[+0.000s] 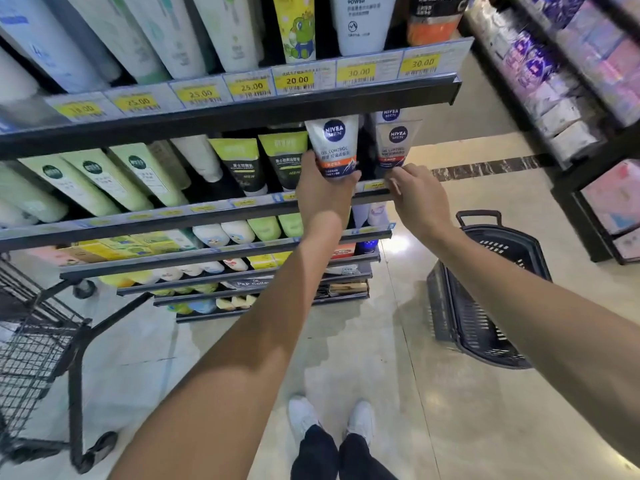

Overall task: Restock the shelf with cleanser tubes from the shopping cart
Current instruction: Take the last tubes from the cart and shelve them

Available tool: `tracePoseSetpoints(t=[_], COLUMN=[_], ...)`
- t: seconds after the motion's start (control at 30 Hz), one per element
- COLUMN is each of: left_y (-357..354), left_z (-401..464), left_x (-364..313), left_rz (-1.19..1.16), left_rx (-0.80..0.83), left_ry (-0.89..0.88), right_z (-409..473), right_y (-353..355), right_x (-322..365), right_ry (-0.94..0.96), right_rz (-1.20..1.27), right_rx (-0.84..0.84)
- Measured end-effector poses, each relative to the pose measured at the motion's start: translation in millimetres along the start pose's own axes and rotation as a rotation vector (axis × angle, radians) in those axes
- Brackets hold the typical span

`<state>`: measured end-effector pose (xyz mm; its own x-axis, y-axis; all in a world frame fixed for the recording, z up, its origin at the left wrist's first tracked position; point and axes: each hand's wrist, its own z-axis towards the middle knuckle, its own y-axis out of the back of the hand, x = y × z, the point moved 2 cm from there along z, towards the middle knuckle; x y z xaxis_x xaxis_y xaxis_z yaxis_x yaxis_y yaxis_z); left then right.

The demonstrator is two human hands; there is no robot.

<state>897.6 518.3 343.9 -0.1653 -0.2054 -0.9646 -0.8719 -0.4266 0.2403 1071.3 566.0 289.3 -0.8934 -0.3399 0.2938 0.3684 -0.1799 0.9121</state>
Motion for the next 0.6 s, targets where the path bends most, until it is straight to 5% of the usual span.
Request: tracePoseSetpoints(t=[0.3,0.6], left_y=[-28.1,-42.9], left_z=[27.0,45.4], left_x=[4.1,11.3], left_rz=[0.056,0.361], left_rx=[-0.057,-0.056], left_ry=[-0.089,-0.086], right_z=[1.8,4.0], right_y=[0.8,-0.9], right_x=[-3.2,-6.8], right_ry=[0.017,0.004], right_rz=[0.019,0.051], right_rx=[-0.005,-0.001])
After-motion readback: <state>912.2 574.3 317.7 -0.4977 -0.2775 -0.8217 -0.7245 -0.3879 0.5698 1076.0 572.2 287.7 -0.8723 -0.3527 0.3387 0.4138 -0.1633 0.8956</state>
